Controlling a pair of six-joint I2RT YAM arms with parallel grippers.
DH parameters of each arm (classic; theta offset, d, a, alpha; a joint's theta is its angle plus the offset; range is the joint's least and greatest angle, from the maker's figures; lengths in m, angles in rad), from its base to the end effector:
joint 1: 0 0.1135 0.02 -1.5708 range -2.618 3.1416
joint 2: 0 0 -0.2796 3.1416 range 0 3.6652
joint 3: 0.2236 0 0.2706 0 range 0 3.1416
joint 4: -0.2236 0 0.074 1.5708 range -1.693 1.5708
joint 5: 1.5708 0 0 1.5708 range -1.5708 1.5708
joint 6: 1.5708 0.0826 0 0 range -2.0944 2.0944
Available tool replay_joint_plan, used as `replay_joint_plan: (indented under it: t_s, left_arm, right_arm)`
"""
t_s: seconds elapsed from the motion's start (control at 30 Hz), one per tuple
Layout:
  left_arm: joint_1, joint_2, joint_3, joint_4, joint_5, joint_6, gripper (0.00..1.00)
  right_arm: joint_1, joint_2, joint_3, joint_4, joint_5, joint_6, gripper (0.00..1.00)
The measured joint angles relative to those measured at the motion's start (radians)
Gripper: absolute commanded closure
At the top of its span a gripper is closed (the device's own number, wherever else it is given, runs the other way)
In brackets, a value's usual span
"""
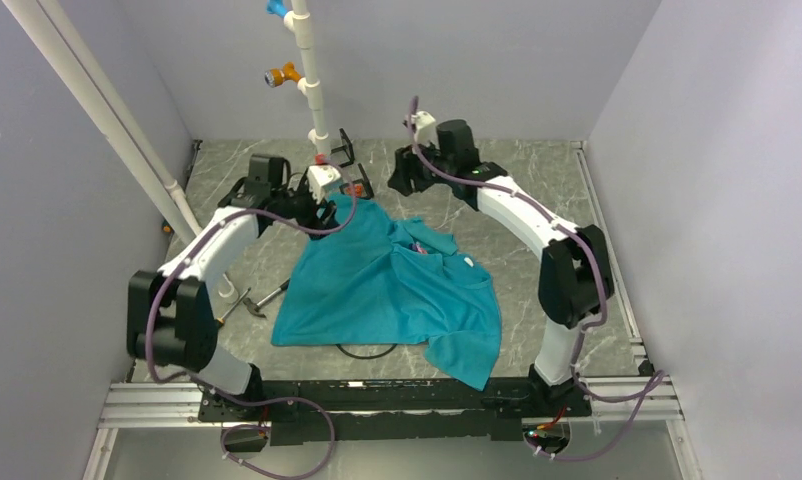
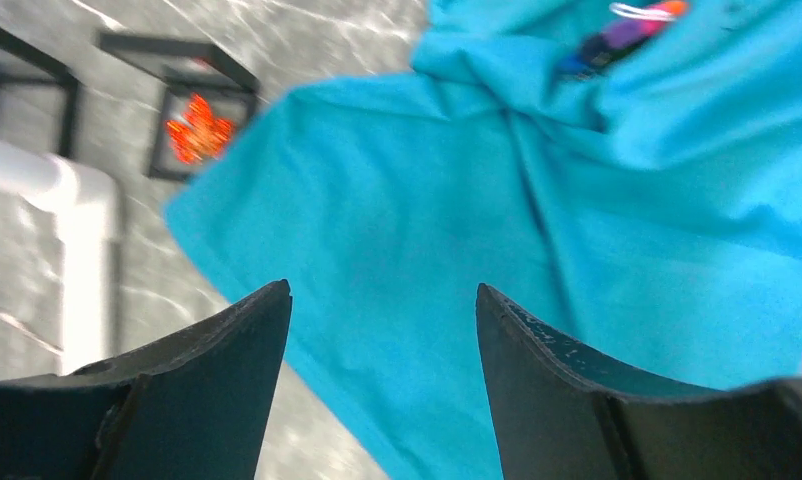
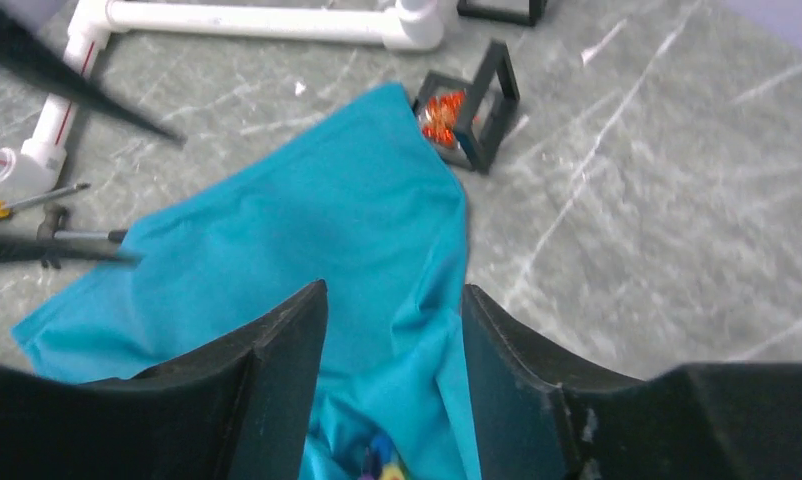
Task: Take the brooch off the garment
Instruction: Place the brooch in the brooch box, then move the brooch box to the center of the board.
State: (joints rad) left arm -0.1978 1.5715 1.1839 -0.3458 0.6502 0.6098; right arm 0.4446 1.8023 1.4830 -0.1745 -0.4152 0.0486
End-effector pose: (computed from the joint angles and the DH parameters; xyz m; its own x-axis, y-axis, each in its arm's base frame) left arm 0.3735 -0.1259 0.2554 -0.1959 0.5042 -0.8411 0.8656 0.4920 0.0933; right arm 0.4237 0.2388 0.2889 -0.4621 -0.1709 -0.8702 -0.6926 0.6824 0.2337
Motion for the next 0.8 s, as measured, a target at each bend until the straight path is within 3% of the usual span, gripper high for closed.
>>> replay_joint_plan:
  t_s: [0.2, 0.4, 0.8]
  left_arm:
    - [0.073, -0.181, -0.180, -0.095, 0.086, -0.120, 0.27]
    - [0.117, -0.296, -0.256, -0.114, 0.099, -0.184, 0.27]
    - [0.129, -0.346, -0.332, -0.032, 0.139, -0.270, 0.27]
  right_arm:
    - [0.090, 0.176, 0.231, -0.001, 0.106, -0.012, 0.49]
    - [0.136, 0.395, 0.436, -0.016, 0.235, -0.039, 0.49]
    - [0.177, 0.579, 0.565, -0.073, 0.382, -0.110, 0.52]
